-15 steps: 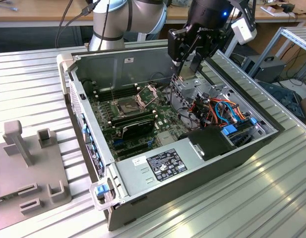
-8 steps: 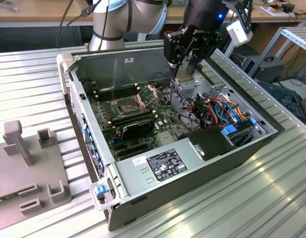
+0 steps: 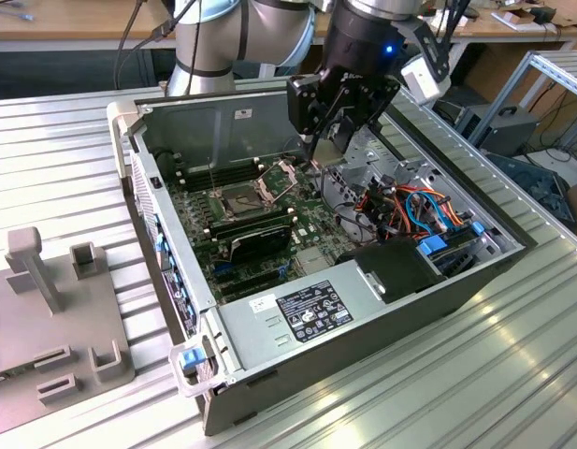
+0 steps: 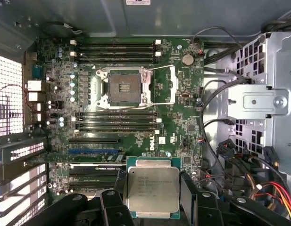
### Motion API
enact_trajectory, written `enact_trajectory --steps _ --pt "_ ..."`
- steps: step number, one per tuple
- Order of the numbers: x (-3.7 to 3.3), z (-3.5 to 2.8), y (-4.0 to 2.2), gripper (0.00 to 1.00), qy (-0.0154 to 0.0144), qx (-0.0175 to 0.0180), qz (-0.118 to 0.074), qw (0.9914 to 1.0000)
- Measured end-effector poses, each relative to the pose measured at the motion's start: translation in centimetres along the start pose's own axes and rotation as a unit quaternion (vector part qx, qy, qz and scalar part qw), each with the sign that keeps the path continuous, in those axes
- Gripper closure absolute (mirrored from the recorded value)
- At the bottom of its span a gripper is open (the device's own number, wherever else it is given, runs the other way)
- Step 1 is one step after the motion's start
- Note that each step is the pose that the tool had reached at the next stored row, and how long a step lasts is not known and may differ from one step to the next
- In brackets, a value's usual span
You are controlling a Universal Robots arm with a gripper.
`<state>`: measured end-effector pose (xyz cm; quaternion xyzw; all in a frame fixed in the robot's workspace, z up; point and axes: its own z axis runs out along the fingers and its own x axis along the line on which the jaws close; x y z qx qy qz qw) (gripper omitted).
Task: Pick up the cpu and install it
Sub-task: 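Pick up the cpu and move it towards the insertion slot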
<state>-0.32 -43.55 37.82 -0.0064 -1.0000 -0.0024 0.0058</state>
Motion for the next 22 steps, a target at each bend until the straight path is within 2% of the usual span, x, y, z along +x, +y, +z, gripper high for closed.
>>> enact_trajectory --steps 6,15,22 --pt "0.27 1.32 0.27 0.46 0.0 0.0007 0.0 1.0" --pt "0.45 3.1 1.36 0.46 0.0 0.0017 0.0 1.0" --pt "0.46 3.26 1.48 0.46 0.0 0.0017 0.0 1.0"
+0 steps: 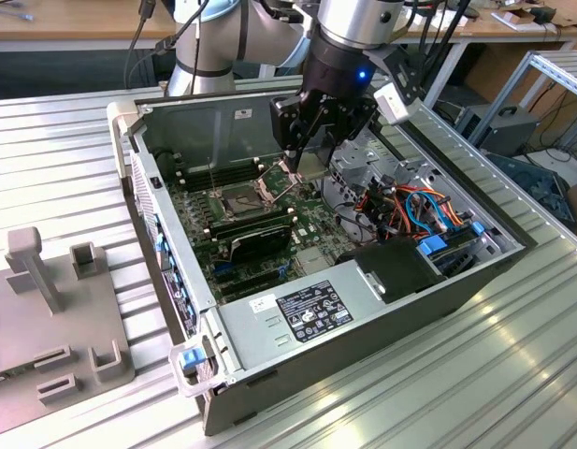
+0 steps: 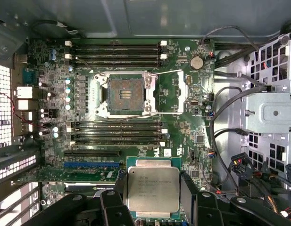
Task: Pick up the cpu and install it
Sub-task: 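Pick up the cpu and move it towards the insertion slot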
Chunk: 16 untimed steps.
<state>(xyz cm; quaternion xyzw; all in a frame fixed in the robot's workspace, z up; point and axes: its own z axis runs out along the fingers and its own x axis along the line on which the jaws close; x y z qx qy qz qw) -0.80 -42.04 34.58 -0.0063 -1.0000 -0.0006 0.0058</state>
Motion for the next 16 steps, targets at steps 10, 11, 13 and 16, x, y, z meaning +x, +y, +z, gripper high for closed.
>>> enact_trajectory --steps 10,11,13,16 --pt "0.0 0.14 0.12 0.46 0.0 0.0 0.0 1.0" --pt "0.0 0.2 0.14 0.46 0.0 0.0001 0.0 1.0" --pt "0.02 0.48 0.27 0.46 0.0 0.0 0.0 1.0" --pt "0.03 0.78 0.36 0.46 -0.0001 0.0001 0.0 1.0"
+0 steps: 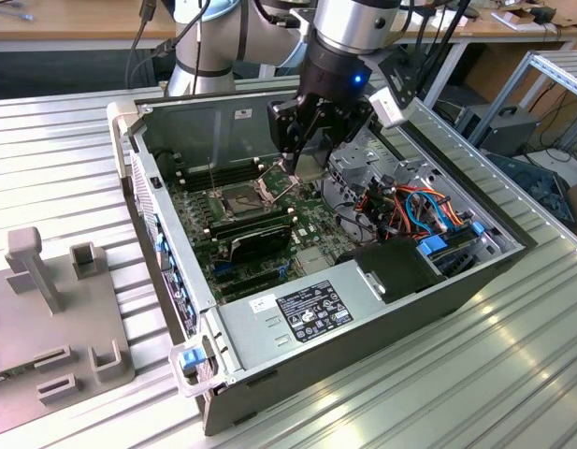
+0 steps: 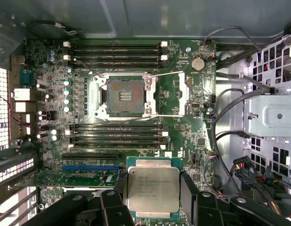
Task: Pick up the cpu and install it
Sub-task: 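Pick up the cpu and move it towards the insertion slot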
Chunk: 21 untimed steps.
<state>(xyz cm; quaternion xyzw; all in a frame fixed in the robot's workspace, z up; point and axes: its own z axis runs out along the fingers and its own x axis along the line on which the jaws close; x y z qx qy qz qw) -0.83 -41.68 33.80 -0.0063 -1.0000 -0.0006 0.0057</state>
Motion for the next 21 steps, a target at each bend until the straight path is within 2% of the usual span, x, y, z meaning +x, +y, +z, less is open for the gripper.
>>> enact_trajectory --steps 9,13,16,21 --pt "0.21 1.11 0.49 0.46 -0.0001 0.0 0.0 1.0" --pt "0.79 1.54 1.25 0.46 -0.0001 -0.0001 0.0 1.0" --pt "1.0 1.7 1.55 0.46 -0.0001 -0.0001 0.0 1.0" --pt "1.0 1.72 1.57 0.46 -0.0001 0.0 0.0 1.0"
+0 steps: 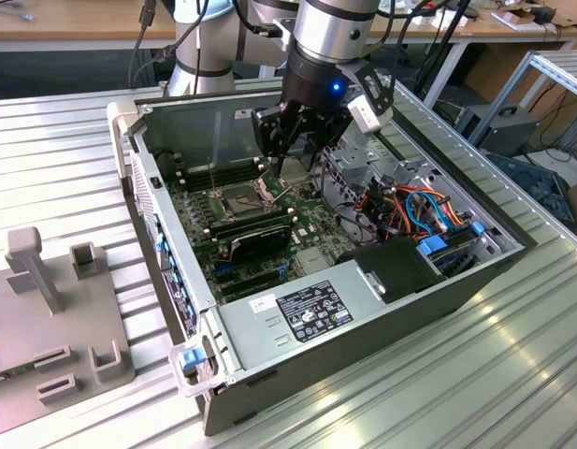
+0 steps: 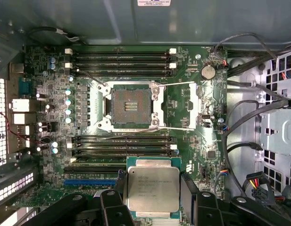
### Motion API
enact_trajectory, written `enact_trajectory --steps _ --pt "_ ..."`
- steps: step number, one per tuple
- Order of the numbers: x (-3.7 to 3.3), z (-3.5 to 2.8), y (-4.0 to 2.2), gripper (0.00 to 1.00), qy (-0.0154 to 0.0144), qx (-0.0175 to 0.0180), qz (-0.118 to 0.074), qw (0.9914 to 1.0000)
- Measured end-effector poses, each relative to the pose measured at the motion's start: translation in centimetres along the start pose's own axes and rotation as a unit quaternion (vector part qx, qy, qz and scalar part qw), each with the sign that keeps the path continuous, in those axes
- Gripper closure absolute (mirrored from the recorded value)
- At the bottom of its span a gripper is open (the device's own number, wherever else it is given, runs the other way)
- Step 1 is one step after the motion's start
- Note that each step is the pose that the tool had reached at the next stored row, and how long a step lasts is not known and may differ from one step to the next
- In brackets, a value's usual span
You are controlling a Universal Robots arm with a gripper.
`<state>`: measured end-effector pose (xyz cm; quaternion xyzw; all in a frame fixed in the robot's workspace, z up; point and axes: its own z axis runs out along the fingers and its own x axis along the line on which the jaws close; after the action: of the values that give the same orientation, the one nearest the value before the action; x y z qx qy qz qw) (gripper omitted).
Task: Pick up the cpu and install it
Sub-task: 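Pick up the cpu and move it towards the insertion slot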
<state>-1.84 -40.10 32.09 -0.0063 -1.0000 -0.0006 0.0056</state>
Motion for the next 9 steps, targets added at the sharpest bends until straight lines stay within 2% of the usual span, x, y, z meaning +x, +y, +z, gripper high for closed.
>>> enact_trajectory --steps 5,9 --pt "0.0 0.05 0.01 0.46 0.0 -0.0001 0.0 1.0" --pt "0.01 0.42 0.0 0.46 0.0 -0.0001 0.0 1.0"
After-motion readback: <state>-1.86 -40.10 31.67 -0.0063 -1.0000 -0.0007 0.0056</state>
